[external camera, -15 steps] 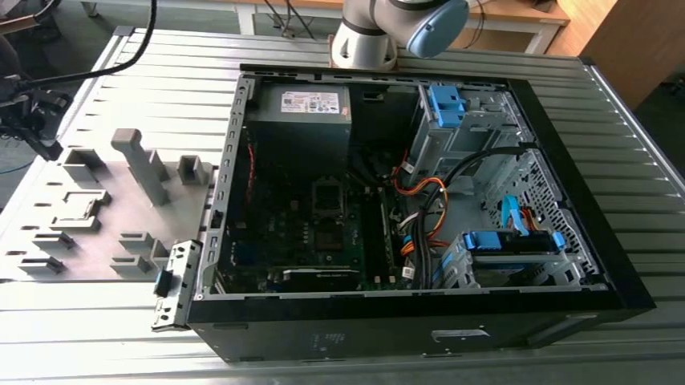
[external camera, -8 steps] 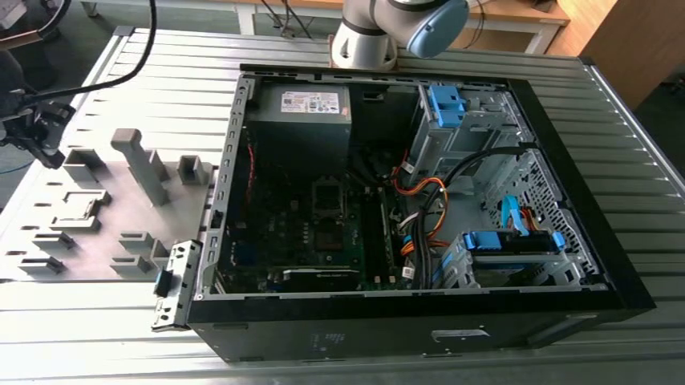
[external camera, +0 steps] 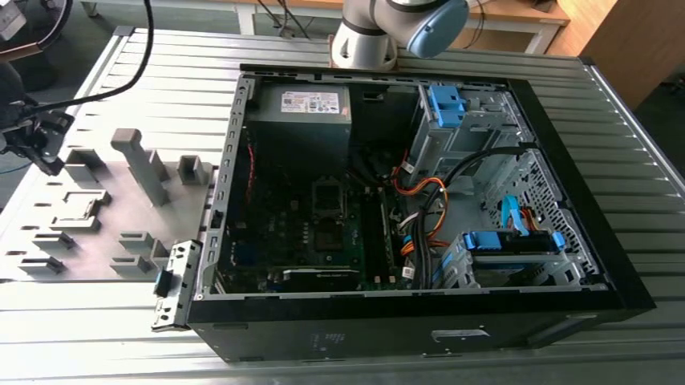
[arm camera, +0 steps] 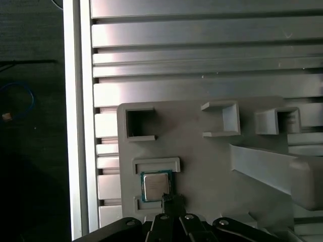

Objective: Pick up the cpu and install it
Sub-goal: 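Pick up the cpu and move it towards the insertion slot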

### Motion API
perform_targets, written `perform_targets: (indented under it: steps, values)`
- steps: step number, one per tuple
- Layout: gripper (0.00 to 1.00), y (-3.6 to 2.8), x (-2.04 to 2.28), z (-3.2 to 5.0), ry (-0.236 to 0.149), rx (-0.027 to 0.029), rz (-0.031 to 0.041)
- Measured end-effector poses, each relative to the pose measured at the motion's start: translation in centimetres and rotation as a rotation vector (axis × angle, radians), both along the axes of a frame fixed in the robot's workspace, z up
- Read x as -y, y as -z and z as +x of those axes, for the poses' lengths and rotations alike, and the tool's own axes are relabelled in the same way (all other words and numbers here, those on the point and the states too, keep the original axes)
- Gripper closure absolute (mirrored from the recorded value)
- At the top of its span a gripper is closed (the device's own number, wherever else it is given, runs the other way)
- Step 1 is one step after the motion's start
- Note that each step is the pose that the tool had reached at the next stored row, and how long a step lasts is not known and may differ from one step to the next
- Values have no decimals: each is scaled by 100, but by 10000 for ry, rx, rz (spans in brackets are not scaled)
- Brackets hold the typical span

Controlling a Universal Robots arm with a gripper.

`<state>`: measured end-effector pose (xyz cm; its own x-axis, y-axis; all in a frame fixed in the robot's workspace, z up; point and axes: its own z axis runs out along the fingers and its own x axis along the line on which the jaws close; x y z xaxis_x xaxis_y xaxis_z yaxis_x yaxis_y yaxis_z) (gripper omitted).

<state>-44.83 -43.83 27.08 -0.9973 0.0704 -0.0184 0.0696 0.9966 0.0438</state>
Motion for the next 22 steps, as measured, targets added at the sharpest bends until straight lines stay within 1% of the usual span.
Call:
perform_targets:
  steps: [4, 8, 12, 16, 19, 22]
  values:
    - [89, 56, 18, -28, -3, -1, 0]
    - [89, 126, 34, -51, -4, -9, 0]
    - [89, 199, 54, -61, -7, -29, 1]
    - [89, 272, 70, -63, -7, -67, 0]
    - [89, 316, 73, -63, -7, -87, 0]
    - [89, 358, 75, -63, -13, -92, 0]
